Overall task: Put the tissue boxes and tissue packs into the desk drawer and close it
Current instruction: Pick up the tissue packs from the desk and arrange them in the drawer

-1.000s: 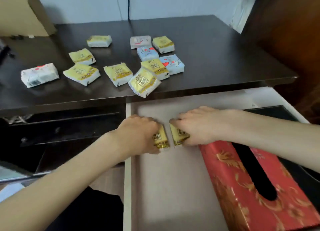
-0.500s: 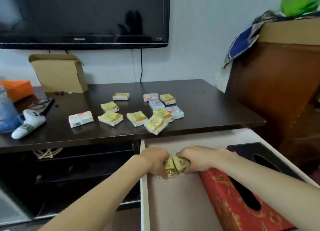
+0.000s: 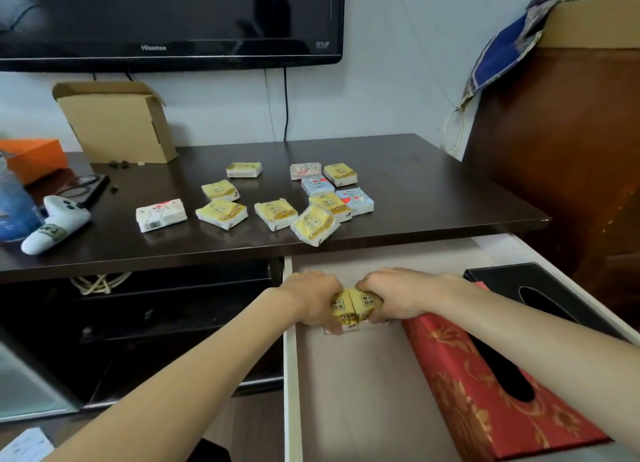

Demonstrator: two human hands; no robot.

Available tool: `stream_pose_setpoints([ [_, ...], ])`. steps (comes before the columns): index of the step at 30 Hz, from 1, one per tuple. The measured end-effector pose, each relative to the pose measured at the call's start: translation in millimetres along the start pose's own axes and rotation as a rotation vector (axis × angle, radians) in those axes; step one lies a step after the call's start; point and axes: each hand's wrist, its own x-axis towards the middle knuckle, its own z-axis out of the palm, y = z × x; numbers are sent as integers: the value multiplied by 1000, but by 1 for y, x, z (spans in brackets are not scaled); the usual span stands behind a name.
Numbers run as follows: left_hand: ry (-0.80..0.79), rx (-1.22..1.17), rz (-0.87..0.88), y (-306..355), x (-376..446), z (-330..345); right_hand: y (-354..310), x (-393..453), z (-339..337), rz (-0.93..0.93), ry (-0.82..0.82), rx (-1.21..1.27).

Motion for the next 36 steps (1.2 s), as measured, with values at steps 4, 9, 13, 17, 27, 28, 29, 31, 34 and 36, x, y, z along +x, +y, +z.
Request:
stream_pose_setpoints([
  [4,-30,-10,-12,2,1,-3,-1,-2,-2,10,-10,-10],
  [9,-26,-13,-25,8,-11,-13,-4,-14,-11,29,-2,57],
  [13,52,-111,-50,5,-31,-34,-4,-34,-36,62,65,88],
  [17,161,-181,-108,-7,-58,-60,-8,-48,-65,50,192,149],
  [27,700,-243,-393,-93,-83,-91,-13,-3,-101,117,669,355],
  [28,713,-234,-429,-105,-78,-92,-11,6,-105,125,701,383],
  [29,695,-223,-464,-116,-72,-93,-9,16,-110,136,716,398],
  [31,626,-230,-504,-134,-59,-93,-3,38,-121,168,718,398],
  [34,697,-316,-381,-141,-38,-96,10,72,-136,219,709,374],
  [36,670,-342,-277,-133,-22,-100,22,92,-143,253,670,355],
])
